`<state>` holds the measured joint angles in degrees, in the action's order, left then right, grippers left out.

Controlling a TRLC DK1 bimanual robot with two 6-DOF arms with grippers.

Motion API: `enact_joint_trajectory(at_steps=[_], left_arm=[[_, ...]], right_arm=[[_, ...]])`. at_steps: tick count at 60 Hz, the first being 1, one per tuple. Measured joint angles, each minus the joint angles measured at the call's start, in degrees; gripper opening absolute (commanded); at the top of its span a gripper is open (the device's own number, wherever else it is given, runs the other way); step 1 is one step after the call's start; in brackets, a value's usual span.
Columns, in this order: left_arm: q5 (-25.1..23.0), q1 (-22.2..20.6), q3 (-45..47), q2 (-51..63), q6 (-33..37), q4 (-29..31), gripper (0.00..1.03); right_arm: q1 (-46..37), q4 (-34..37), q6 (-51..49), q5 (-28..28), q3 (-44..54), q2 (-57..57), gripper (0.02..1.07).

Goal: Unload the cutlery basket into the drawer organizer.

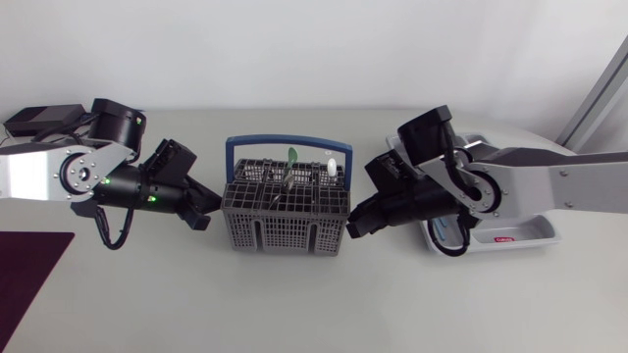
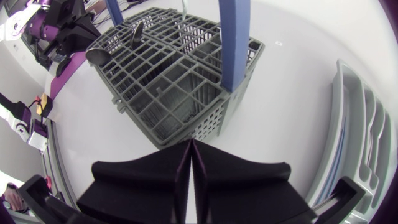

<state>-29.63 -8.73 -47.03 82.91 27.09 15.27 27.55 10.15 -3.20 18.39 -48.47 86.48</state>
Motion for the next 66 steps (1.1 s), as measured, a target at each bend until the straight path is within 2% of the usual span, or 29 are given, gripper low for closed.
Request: enact_joint_trajectory(at_steps=[18, 30, 35, 43, 47, 51, 58, 62, 66], left_arm=[[-0.33, -0.24, 1.46, 2.21, 2.97, 1.14, 0.17], [-1.75, 3.5, 1.46, 3.82, 6.25, 0.31, 0.17], [-1.77, 6.36, 1.55, 4.04, 7.58, 0.44, 0.17], [-1.77, 10.1, 2.27, 2.36, 9.22, 2.93, 0.18], [-1.77, 10.8, 3.06, -0.39, 9.51, 4.55, 0.19], [-1.77, 10.93, 3.67, -4.52, 9.66, 6.6, 0.26], [-0.87, 9.03, 3.69, -13.07, 9.62, 11.91, 0.57], [1.86, 5.31, 3.69, -17.44, 8.87, 14.25, 0.7], [6.47, -0.31, 3.56, -21.16, 7.37, 15.78, 0.82]], right_arm=[[0.17, 0.11, -1.11, -2.21, 0.7, 0.46, 0.08], [-0.02, -1.42, -2.25, -2.89, 1.97, 2.75, 0.09], [-0.48, -1.46, -3.06, -3.96, 3.45, 2.69, 0.22], [-1.84, -1.29, -4.15, -5.2, 6.12, 0.5, 0.69], [-2.16, -0.92, -4.61, -5.84, 7.08, -2.27, 0.88], [-2.19, -0.33, -5.01, -6.56, 7.72, -5.31, 0.98], [-2.21, 0.46, -5.79, -7.58, 8.59, -9.55, 1.01], [-2.67, 0.48, -6.05, -7.82, 9.22, -11.02, 1.01], [-3.19, 0.59, -6.08, -7.96, 9.94, -11.89, 1.01]])
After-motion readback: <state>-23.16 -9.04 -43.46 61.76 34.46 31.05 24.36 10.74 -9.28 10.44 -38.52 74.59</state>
